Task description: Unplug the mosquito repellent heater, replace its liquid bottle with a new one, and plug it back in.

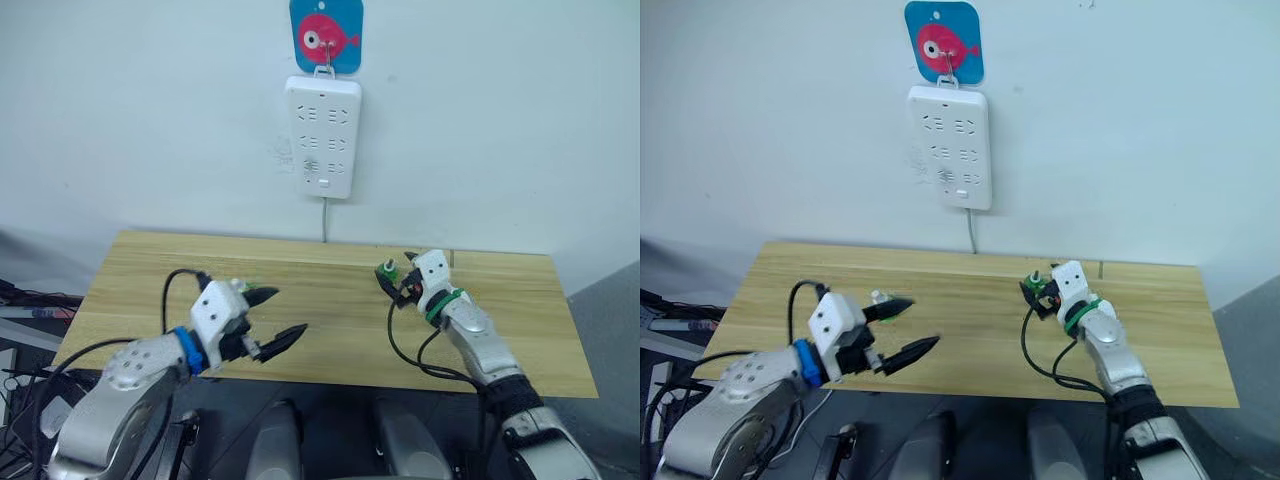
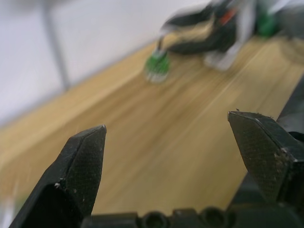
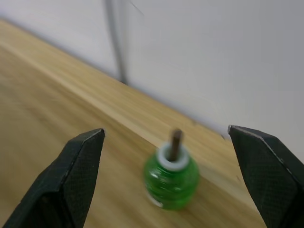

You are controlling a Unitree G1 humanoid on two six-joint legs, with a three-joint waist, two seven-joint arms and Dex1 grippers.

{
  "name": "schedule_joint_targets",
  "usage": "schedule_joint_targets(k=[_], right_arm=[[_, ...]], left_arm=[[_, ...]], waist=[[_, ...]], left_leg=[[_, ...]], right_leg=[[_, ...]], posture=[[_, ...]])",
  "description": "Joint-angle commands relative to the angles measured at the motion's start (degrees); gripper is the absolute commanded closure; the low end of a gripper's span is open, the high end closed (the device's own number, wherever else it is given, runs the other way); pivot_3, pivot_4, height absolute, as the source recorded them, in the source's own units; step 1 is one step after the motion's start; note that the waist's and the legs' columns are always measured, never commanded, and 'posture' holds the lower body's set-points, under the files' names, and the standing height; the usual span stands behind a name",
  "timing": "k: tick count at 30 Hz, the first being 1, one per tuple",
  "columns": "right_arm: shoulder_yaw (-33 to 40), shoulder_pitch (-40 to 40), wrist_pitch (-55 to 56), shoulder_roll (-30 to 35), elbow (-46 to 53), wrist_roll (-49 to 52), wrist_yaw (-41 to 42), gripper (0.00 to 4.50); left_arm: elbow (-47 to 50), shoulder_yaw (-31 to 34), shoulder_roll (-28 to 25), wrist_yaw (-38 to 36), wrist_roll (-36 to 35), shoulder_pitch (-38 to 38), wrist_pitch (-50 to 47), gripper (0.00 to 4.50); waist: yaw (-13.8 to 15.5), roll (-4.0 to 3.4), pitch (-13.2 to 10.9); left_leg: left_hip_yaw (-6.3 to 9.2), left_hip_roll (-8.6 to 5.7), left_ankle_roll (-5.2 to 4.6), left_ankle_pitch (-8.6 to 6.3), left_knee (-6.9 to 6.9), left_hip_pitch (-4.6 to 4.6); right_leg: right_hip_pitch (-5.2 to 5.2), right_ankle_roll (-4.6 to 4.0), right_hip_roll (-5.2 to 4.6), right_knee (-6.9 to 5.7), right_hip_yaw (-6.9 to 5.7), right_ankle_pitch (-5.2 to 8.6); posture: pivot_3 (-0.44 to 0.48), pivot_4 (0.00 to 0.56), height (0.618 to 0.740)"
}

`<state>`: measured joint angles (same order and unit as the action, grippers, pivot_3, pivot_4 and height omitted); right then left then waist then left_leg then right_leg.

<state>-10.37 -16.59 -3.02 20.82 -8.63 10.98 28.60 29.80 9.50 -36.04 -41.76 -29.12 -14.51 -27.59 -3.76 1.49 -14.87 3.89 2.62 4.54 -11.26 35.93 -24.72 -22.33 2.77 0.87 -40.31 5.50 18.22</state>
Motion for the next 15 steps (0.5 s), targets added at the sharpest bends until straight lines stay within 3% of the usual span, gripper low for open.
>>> schedule_joint_targets(k=[1,7,15], right_arm=[[-1.32,2.10,-9.52,5.02,18.36,4.30,7.22,0.06],[-3.89,2.48,-19.59,12.05,33.83,5.45,12.93,0.06],[-4.79,-0.27,-25.47,15.46,38.13,5.29,16.83,0.06]], left_arm=[[-2.76,5.48,2.86,1.54,1.47,-6.63,5.28,0.00],[-10.64,11.82,7.01,3.26,2.44,-13.01,10.34,0.00],[-12.52,11.24,9.64,3.77,5.75,-15.79,16.34,0.00]], waist=[[0.00,0.01,0.03],[0.45,0.12,0.13],[0.89,0.40,0.31]], left_leg=[[-0.01,0.00,0.00,0.00,0.01,0.00],[0.09,0.00,0.08,0.07,0.10,0.02],[-0.26,-0.01,0.12,0.11,0.13,0.00]], right_leg=[[0.01,0.00,-0.01,0.00,0.00,0.00],[0.04,0.13,-0.02,0.01,-0.05,0.13],[0.08,0.20,-0.05,0.27,0.06,0.05]], posture=[[-0.034,0.201,0.723],[-0.016,0.196,0.723],[0.010,0.216,0.723]])
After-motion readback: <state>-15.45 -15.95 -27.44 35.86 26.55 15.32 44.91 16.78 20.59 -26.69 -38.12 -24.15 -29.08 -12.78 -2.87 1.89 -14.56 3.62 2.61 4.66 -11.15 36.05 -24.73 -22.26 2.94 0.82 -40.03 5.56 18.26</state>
